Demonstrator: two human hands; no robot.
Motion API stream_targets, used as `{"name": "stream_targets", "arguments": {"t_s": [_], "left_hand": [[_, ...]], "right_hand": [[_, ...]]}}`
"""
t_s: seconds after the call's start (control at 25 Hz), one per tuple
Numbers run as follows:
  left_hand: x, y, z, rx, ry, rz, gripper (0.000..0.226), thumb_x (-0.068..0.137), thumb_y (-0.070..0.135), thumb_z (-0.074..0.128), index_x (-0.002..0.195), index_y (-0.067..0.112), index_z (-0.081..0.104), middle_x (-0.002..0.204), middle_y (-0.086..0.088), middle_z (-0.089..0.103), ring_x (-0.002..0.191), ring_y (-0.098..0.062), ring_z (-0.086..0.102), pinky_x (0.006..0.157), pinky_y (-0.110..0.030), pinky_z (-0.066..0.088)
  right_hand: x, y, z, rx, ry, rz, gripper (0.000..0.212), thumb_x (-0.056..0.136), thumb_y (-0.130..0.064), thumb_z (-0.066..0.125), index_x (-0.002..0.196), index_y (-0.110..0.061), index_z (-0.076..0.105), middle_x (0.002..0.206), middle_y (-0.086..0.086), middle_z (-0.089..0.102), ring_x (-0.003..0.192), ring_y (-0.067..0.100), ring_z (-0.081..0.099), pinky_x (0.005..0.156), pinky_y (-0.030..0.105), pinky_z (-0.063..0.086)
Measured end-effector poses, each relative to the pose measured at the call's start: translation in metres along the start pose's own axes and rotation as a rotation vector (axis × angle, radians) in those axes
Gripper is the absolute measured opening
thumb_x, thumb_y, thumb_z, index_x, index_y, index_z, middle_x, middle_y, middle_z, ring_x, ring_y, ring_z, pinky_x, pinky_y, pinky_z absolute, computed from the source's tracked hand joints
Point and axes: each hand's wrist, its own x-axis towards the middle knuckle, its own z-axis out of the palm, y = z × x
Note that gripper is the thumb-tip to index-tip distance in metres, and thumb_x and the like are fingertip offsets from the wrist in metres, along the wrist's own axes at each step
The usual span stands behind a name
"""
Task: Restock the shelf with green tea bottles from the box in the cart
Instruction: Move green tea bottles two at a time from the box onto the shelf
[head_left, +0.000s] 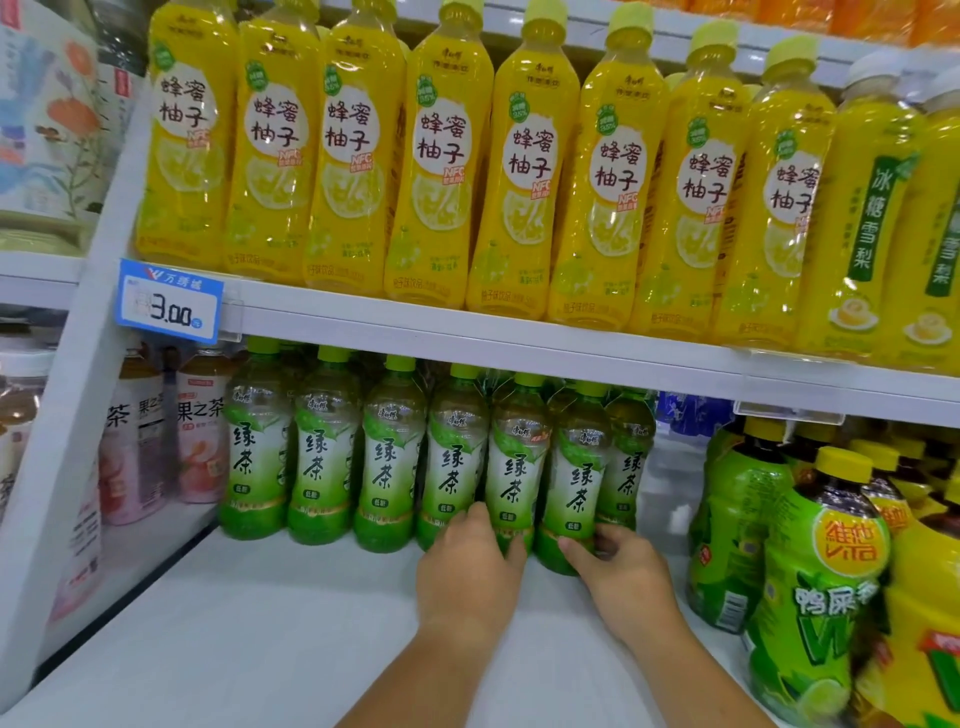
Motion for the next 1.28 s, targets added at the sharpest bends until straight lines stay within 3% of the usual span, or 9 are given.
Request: {"name": "stream_targets", "arguments": {"t_s": [0.16,0.24,0.4,0.56,0.64,0.8,1.0,1.16,1.28], "left_hand": [[-0.005,-0.006,-0.009,-0.192,-0.109,-0.049,0.025,0.089,0.039,0.063,0.108,0.022,0.061,0.102,0.001,0.06,0.099,-0.023,0.061,0.086,-0.036,0.052],[-0.01,-0.004,-0.021,-0.279,-0.174,-0.062,0.032,0.091,0.035,0.065,0.119,0.019,0.062,0.109,0.001,0.059,0.104,-0.02,0.059,0.089,-0.027,0.047],[-0.035,0.002,-0.049,-0.421,-0.273,-0.048,0.044,0.098,0.035,0.061,0.138,0.018,0.055,0.124,0.003,0.057,0.112,-0.008,0.049,0.09,-0.018,0.034],[-0.054,0.002,-0.061,-0.473,-0.371,-0.083,0.058,0.098,0.046,0.057,0.149,0.021,0.044,0.147,0.001,0.049,0.135,-0.013,0.045,0.107,-0.026,0.035],[-0.063,0.005,-0.064,-0.482,-0.395,-0.147,0.063,0.097,0.051,0.055,0.15,0.021,0.042,0.15,0.001,0.047,0.136,-0.015,0.045,0.11,-0.03,0.036],[-0.079,0.02,-0.085,-0.455,-0.447,-0.324,0.064,0.097,0.056,0.051,0.149,0.02,0.042,0.146,0.001,0.049,0.131,-0.02,0.048,0.108,-0.033,0.039],[-0.108,0.039,-0.124,-0.493,-0.589,-0.49,0.055,0.098,0.052,0.053,0.144,0.022,0.046,0.134,0.003,0.052,0.12,-0.016,0.052,0.102,-0.03,0.04],[-0.132,0.058,-0.161,-0.499,-0.784,-0.622,0.062,0.091,0.062,0.055,0.142,0.027,0.047,0.14,0.002,0.053,0.121,-0.019,0.057,0.108,-0.044,0.046],[-0.155,0.092,-0.202,-0.476,-0.846,-0.642,0.047,0.096,0.055,0.055,0.136,0.03,0.052,0.139,0.004,0.056,0.122,-0.015,0.057,0.097,-0.035,0.051]], "right_hand": [[-0.011,-0.01,-0.003,-0.04,-0.059,0.024,0.015,0.089,-0.03,0.072,0.102,-0.028,0.064,0.09,-0.014,0.068,0.088,0.004,0.065,0.078,0.022,0.048],[-0.02,-0.017,-0.007,-0.055,-0.104,0.036,0.018,0.092,-0.032,0.067,0.108,-0.028,0.061,0.099,-0.011,0.067,0.097,0.01,0.064,0.085,0.026,0.047],[-0.046,-0.029,-0.017,-0.033,-0.108,0.035,0.025,0.099,-0.03,0.058,0.121,-0.02,0.056,0.105,-0.007,0.065,0.104,0.015,0.062,0.086,0.026,0.043],[-0.075,-0.044,-0.029,-0.017,-0.182,0.084,0.018,0.102,-0.03,0.052,0.119,-0.025,0.052,0.11,-0.003,0.059,0.101,0.011,0.055,0.087,0.023,0.036],[-0.087,-0.056,-0.037,-0.022,-0.227,0.119,0.019,0.103,-0.03,0.049,0.121,-0.025,0.052,0.112,-0.002,0.058,0.103,0.01,0.052,0.089,0.022,0.034],[-0.108,-0.074,-0.059,-0.097,-0.313,0.262,0.046,0.103,-0.04,0.045,0.144,-0.02,0.045,0.137,0.002,0.051,0.117,0.011,0.047,0.096,0.023,0.032],[-0.146,-0.1,-0.1,-0.126,-0.413,0.461,0.049,0.102,-0.048,0.042,0.144,-0.024,0.044,0.142,-0.001,0.049,0.115,0.011,0.046,0.098,0.027,0.037],[-0.173,-0.137,-0.142,-0.1,-0.457,0.597,0.049,0.103,-0.047,0.039,0.146,-0.022,0.044,0.146,-0.003,0.046,0.124,0.013,0.045,0.101,0.027,0.034],[-0.196,-0.172,-0.179,-0.084,-0.464,0.699,0.048,0.104,-0.045,0.04,0.145,-0.02,0.045,0.142,-0.002,0.048,0.127,0.015,0.046,0.101,0.028,0.036]]}}
